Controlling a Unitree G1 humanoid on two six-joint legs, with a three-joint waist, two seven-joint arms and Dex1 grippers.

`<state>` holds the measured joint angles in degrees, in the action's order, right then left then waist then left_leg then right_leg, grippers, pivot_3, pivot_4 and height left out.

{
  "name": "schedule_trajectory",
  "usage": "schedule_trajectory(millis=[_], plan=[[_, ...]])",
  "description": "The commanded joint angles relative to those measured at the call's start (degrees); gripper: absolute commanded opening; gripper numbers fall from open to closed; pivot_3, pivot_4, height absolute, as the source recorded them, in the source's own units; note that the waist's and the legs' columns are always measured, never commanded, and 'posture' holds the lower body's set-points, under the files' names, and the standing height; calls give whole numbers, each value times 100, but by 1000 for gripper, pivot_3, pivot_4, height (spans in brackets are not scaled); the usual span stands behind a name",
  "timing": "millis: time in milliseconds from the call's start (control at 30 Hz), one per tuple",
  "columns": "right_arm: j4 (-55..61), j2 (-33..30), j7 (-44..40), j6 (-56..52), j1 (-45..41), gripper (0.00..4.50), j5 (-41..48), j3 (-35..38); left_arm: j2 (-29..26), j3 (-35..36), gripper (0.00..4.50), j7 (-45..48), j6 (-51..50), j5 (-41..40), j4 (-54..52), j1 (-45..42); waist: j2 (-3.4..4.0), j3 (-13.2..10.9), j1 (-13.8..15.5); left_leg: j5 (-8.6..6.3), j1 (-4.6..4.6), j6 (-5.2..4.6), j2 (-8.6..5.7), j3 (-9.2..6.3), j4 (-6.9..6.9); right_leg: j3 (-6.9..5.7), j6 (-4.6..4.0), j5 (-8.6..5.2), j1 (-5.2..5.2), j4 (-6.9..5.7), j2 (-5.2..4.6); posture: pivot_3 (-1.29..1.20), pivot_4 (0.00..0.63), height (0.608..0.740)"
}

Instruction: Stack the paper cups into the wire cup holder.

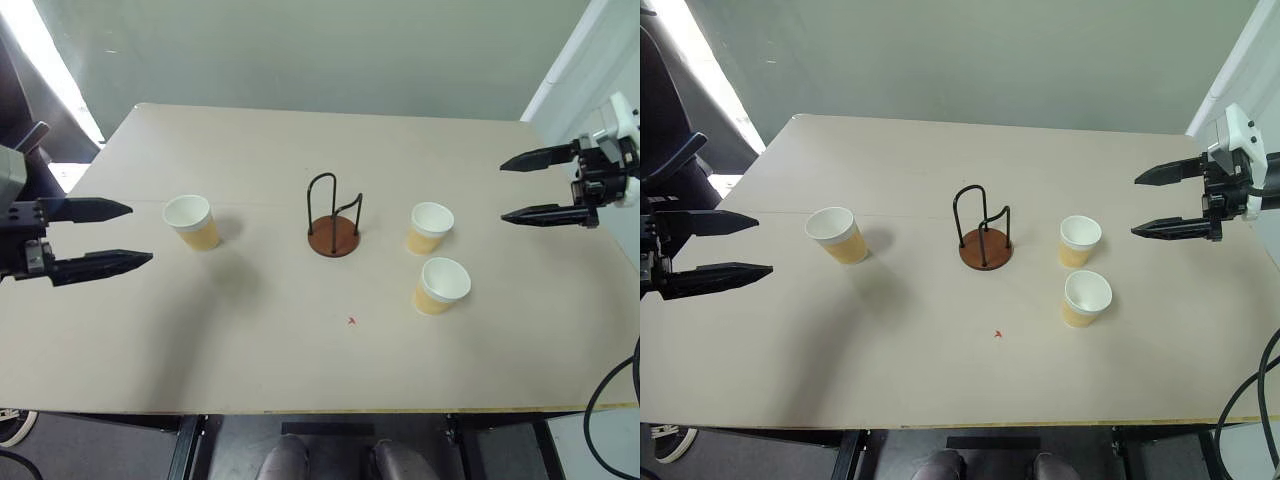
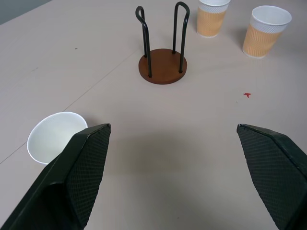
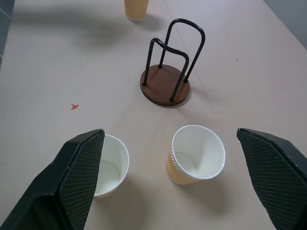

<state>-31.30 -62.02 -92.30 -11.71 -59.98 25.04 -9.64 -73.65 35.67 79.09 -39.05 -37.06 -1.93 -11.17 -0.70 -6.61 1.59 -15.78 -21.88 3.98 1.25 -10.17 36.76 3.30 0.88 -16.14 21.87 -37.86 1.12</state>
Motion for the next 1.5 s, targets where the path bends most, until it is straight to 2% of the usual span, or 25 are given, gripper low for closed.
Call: schedule_trajectory(millis=[33, 333, 533, 600, 700, 767, 933, 1233, 1500], plan=[[2, -75, -20, 64, -110, 4500, 52, 161, -31, 85, 4489, -40, 24, -58, -47, -93, 0, 0, 0, 0, 0, 0, 0, 0, 0, 0, 0, 0, 0, 0, 0, 0, 150, 740], [198, -124, -20, -101, -142, 4500, 368, 218, 8, 266, 4489, -135, -41, -94, -82, -57, 0, 0, 0, 0, 0, 0, 0, 0, 0, 0, 0, 0, 0, 0, 0, 0, 150, 740], [1153, -47, -20, -1173, -93, 4500, 1215, 573, 201, 144, 4489, -230, -86, -216, -258, -40, 1, -1, -1, 2, -1, 4, 1, 9, -4, 3, 0, 0, 2, 2, 5, 0, 150, 740], [1866, 177, 325, -1847, 146, 4500, 1515, 693, 262, 81, 4489, -275, -100, -279, -336, -76, -1, 1, -3, 2, -1, 4, 5, 10, -3, 2, 0, 0, 0, 5, 9, 0, 150, 740], [3069, 825, 1662, -2613, 591, 4500, 1419, 560, 380, -78, 4489, -388, -99, -341, -492, -127, -5, 3, -29, 2, 9, 5, 12, 8, 3, 3, 0, 0, -14, 12, 22, 0, 150, 740], [3502, 1288, 2530, -3064, 727, 4500, 1173, 426, 457, -198, 4489, -494, -110, -400, -605, -189, -4, 3, -57, 1, 13, 7, 24, 5, 21, 9, -3, 3, -10, 22, 31, 0, 150, 740], [4278, 2102, 3933, -4390, 865, 4500, 1085, 131, 581, -379, 4489, -739, -74, -384, -805, -200, -3, 2, -61, 5, 4, 13, 41, 0, 29, 8, -13, 13, 18, -3, 44, 0, 150, 740], [3872, 3066, 5115, -5408, 777, 4500, 674, -180, 775, -225, 4489, -1138, 92, -169, -1195, 180, -5, 3, -64, 7, -2, 16, 48, -6, 26, 8, -21, 18, 34, -4, 54, 0, 150, 740], [3115, 3891, 5794, -5292, 747, 4500, 172, -203, 838, 63, 4489, -1334, -56, -252, -1434, 397, -5, 3, -65, 12, -6, 26, 51, -6, 18, 9, -26, 21, 47, -4, 60, 0, 150, 740]])
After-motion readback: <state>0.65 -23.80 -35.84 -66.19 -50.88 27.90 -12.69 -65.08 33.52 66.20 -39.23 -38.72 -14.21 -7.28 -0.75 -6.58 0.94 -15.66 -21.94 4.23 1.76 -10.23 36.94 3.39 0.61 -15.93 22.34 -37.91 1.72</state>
